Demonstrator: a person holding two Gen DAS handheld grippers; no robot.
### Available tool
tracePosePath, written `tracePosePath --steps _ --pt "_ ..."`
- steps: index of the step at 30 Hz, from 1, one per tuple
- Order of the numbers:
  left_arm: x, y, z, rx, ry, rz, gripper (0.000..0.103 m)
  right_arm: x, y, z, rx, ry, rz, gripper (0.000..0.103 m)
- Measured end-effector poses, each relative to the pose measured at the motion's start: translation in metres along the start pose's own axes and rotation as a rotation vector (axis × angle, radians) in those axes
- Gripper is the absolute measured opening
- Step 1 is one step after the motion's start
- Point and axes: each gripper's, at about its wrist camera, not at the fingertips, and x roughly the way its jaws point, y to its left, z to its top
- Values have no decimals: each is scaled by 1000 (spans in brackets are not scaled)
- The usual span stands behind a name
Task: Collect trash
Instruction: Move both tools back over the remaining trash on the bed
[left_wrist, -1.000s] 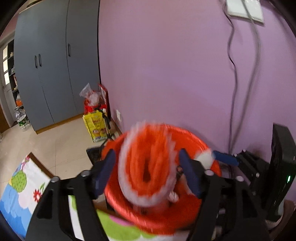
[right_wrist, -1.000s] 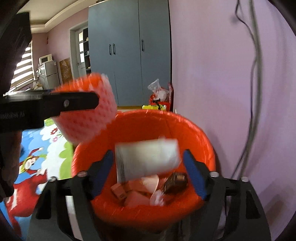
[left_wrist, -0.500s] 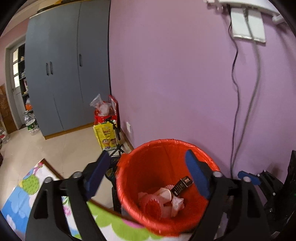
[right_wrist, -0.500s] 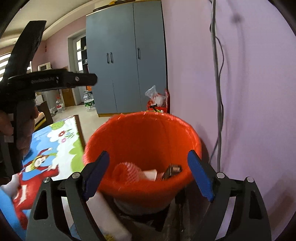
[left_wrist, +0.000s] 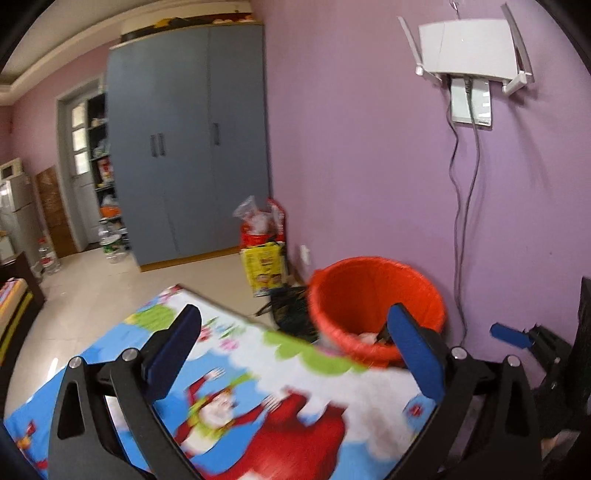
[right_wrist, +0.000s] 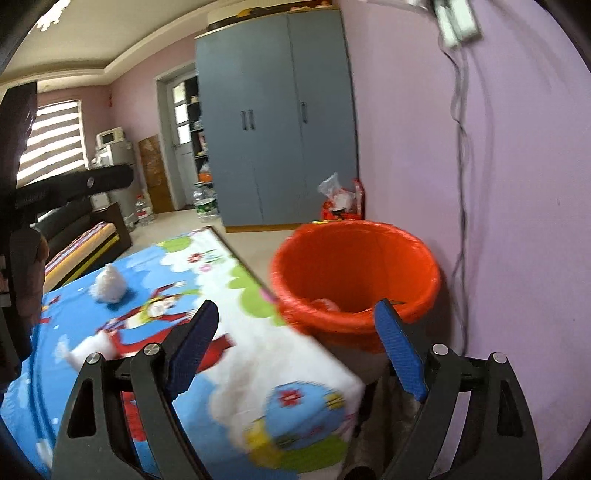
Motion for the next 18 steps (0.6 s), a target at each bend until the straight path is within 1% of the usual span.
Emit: tracePosePath --steps 4,7,11,15,18 --pt "-40 37 -29 -14 12 88 98 -13 41 -3 -45 0 35 81" --pt "-63 61 -51 -15 24 146 98 -19 71 -7 -61 -2 59 81" --pt "-88 100 -92 -32 68 236 98 -17 109 -18 -81 28 96 81" --pt "-107 134 -132 -89 114 280 98 -11 141 -30 -93 73 135 81" --pt "-120 152 -158 -106 137 312 98 -2 166 -41 -109 120 178 81"
